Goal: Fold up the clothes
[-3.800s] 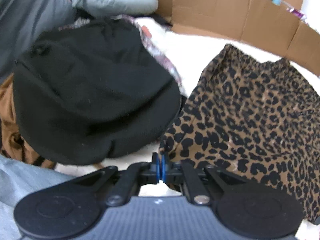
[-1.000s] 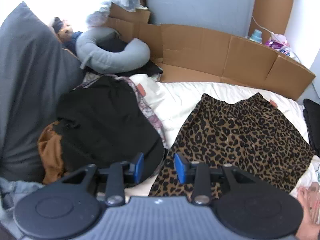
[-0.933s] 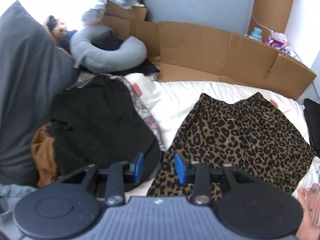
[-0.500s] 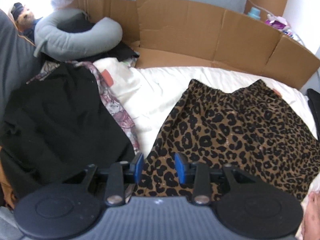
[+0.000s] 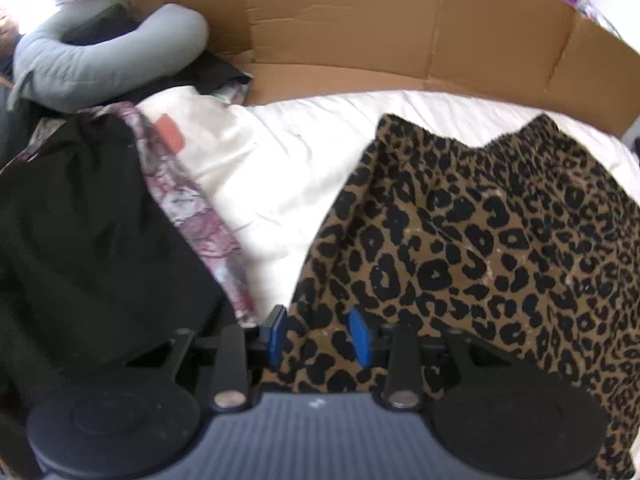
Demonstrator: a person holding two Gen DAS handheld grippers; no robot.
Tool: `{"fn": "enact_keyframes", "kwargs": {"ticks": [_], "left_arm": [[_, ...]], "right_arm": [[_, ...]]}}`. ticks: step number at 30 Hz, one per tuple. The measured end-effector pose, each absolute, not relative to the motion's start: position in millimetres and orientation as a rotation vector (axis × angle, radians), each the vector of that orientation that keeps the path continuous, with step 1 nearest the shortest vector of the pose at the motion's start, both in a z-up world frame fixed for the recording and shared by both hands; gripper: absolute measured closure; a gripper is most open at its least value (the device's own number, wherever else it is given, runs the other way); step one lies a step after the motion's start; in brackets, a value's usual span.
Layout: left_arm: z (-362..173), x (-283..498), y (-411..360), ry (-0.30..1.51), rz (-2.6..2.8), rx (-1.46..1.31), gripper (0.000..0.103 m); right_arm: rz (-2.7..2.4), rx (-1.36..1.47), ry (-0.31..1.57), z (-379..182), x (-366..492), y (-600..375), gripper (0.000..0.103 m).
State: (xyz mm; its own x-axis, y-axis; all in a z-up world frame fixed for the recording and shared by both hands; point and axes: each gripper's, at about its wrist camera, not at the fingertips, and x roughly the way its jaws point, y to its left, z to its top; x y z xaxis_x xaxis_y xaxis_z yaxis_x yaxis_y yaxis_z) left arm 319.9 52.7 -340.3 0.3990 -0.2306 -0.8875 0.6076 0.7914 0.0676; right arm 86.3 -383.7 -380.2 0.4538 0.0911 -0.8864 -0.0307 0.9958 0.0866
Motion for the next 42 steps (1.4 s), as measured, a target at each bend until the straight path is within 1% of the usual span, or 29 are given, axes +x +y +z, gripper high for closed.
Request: {"fn": "enact_keyframes", "kwargs": {"ticks": [4, 11, 15, 20, 21, 25, 26, 28, 30, 38, 42], "left_arm": [[-351, 317, 49, 1.019, -0.584, 0.424, 0.066], [-366, 315, 42, 0.994, -0.623, 0.43, 0.064], [-370, 316, 41, 0.98, -0.605, 0.418, 0.064], [-376, 316, 40, 0.996, -0.604, 0.407, 0.064], [-377, 316, 39, 0.998, -0.605, 0.41, 0.064], [-381, 314, 38, 1.004, -0.607, 0.404, 0.064], [-381, 314, 37, 1.005, -0.608, 0.404, 0.064], [-382, 313, 37, 1.003, -0.611, 0.406, 0.064], [-382, 313, 36, 1.002, -0.613, 0.408, 0.064], [-382, 314, 33, 0.994, -0.612, 0.408, 0.064], [-380, 314, 31, 0.989, -0.614, 0.406, 0.064]], "right_arm": [[0.029, 0.083, 1.076, -388, 78, -398, 0.057], [0.018, 0.046, 1.031, -381, 77, -395, 0.057], [0.047, 0.01, 1.048, -385, 89, -384, 0.057], [0.024, 0.052, 1.082, -400, 98, -384, 0.057], [0.028, 0.052, 1.086, -402, 99, -384, 0.059], [0.027, 0.045, 1.097, -405, 99, -386, 0.084], [0.032, 0.048, 1.1, -404, 99, -388, 0.085], [0.038, 0.051, 1.106, -402, 99, -390, 0.095], [0.037, 0.03, 1.114, -400, 98, -390, 0.102], [-0.057, 0.029, 1.136, -401, 93, -403, 0.103], [-0.042, 0.128, 1.112, -390, 86, -411, 0.103]]}}
